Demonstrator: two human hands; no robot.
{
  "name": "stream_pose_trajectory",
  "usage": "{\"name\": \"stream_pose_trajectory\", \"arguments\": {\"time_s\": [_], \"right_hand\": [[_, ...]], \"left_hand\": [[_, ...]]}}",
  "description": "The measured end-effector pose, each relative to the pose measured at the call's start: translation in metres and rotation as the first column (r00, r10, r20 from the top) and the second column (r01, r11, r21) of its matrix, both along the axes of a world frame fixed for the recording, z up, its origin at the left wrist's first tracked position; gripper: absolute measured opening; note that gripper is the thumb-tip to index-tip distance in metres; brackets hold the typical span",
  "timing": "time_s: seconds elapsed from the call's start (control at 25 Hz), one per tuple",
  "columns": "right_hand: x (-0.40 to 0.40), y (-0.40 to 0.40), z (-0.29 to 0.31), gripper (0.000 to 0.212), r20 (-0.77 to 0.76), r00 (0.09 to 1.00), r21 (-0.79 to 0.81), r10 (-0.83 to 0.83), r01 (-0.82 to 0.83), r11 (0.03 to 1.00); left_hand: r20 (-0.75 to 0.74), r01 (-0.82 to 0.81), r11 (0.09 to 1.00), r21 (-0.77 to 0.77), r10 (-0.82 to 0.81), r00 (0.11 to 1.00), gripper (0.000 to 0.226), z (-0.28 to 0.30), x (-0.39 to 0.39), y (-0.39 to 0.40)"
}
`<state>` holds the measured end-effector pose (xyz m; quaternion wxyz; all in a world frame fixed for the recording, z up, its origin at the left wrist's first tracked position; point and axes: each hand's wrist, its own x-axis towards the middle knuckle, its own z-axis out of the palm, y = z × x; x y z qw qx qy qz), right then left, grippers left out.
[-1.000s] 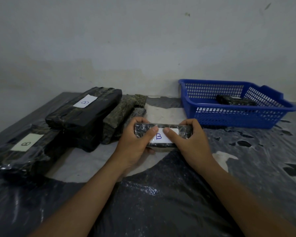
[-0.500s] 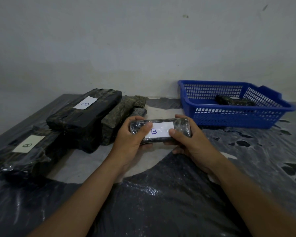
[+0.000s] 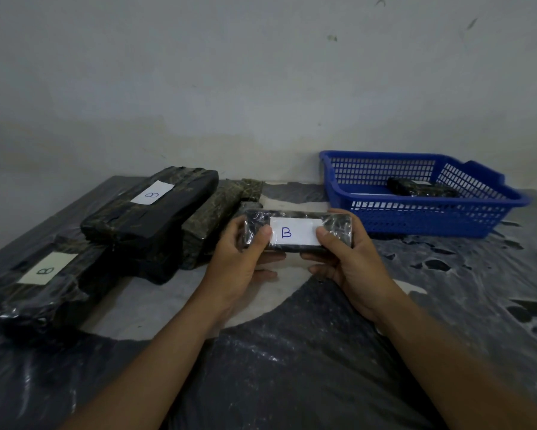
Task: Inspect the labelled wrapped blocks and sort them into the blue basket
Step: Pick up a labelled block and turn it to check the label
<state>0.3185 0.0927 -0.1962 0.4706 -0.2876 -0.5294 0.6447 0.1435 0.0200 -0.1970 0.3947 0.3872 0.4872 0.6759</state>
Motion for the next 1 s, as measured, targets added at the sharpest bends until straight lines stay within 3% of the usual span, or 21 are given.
{"name": "stream_pose_trajectory", "arguments": {"time_s": [0.16, 0.28, 0.4, 0.6, 0.68, 0.84, 1.0], "right_hand": [[-0.003, -0.001, -0.002, 0.05, 0.061, 0.998, 0.014, -0.022, 0.021, 1.0], [-0.004, -0.002, 0.002, 0.047, 0.004, 1.0, -0.053, -0.004, 0.004, 0.999], [-0.002, -0.002, 0.006, 0.059, -0.035, 0.999, -0.078, -0.001, -0.002, 0.997], [-0.001, -0.003, -0.001, 0.035, 0.051, 0.999, 0.108, -0.008, 0.003, 0.994], [-0.002, -0.003, -0.002, 0.028, 0.079, 0.996, 0.172, -0.038, 0.024, 0.985], [-0.004, -0.002, -0.005, 0.014, 0.109, 0.99, 0.211, -0.088, 0.063, 0.975], [-0.006, -0.003, -0.006, 0.01, 0.123, 0.987, 0.184, -0.101, 0.077, 0.98]], "left_hand": [[-0.115, -0.039, 0.999, 0.035, 0.043, 0.992, 0.041, -0.001, -0.003, -0.002], [-0.152, -0.019, 0.995, 0.1, 0.034, 0.988, 0.043, -0.003, -0.004, -0.001], [-0.19, 0.041, 0.995, 0.091, -0.024, 0.982, 0.049, -0.006, -0.006, -0.001], [-0.082, 0.044, 0.997, 0.066, -0.038, 0.996, 0.042, -0.002, -0.005, -0.004], [-0.119, 0.001, 0.999, 0.049, 0.005, 0.993, 0.041, -0.001, -0.005, -0.003], [-0.202, -0.038, 0.998, 0.045, 0.046, 0.978, 0.014, -0.005, -0.005, 0.0], [-0.248, -0.051, 0.998, 0.048, 0.061, 0.967, 0.012, -0.007, -0.004, 0.001]]}}
